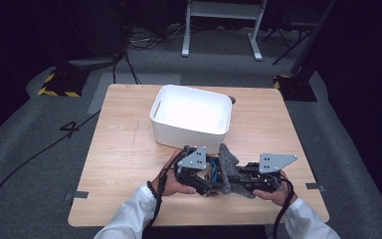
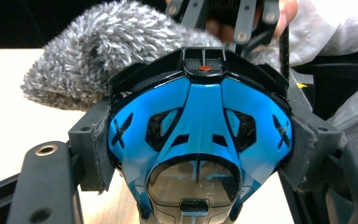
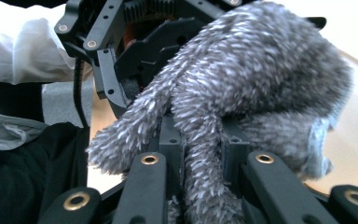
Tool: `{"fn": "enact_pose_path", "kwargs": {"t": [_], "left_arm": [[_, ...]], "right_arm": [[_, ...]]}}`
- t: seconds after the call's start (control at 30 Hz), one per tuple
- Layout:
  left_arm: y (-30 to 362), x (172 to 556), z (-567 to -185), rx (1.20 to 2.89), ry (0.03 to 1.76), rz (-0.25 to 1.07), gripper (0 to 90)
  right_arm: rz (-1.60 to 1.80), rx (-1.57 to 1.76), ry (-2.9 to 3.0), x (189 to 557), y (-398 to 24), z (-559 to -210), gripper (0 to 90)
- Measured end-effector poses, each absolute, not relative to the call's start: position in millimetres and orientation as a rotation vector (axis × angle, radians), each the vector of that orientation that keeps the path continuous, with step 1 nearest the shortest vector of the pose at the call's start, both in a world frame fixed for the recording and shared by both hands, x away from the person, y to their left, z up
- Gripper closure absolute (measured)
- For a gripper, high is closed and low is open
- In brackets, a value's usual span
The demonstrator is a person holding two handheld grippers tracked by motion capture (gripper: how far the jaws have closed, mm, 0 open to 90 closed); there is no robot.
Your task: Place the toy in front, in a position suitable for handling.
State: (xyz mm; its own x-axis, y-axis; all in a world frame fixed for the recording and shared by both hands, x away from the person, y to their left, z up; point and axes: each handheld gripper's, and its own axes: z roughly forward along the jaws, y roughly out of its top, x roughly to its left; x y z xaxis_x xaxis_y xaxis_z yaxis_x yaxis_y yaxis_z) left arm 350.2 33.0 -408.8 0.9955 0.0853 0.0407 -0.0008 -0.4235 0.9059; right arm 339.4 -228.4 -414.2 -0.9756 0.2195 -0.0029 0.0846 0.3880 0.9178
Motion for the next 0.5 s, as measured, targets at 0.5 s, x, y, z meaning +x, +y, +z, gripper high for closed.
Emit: {"fn": "enact_pose_path", "kwargs": {"t": [0.5], "left_arm": [[37, 352, -401, 1.972, 0.073, 0.134, 25.5]], "right_arm": [[1.420, 0.343, 2.701, 353, -209, -457, 76.3]]}}
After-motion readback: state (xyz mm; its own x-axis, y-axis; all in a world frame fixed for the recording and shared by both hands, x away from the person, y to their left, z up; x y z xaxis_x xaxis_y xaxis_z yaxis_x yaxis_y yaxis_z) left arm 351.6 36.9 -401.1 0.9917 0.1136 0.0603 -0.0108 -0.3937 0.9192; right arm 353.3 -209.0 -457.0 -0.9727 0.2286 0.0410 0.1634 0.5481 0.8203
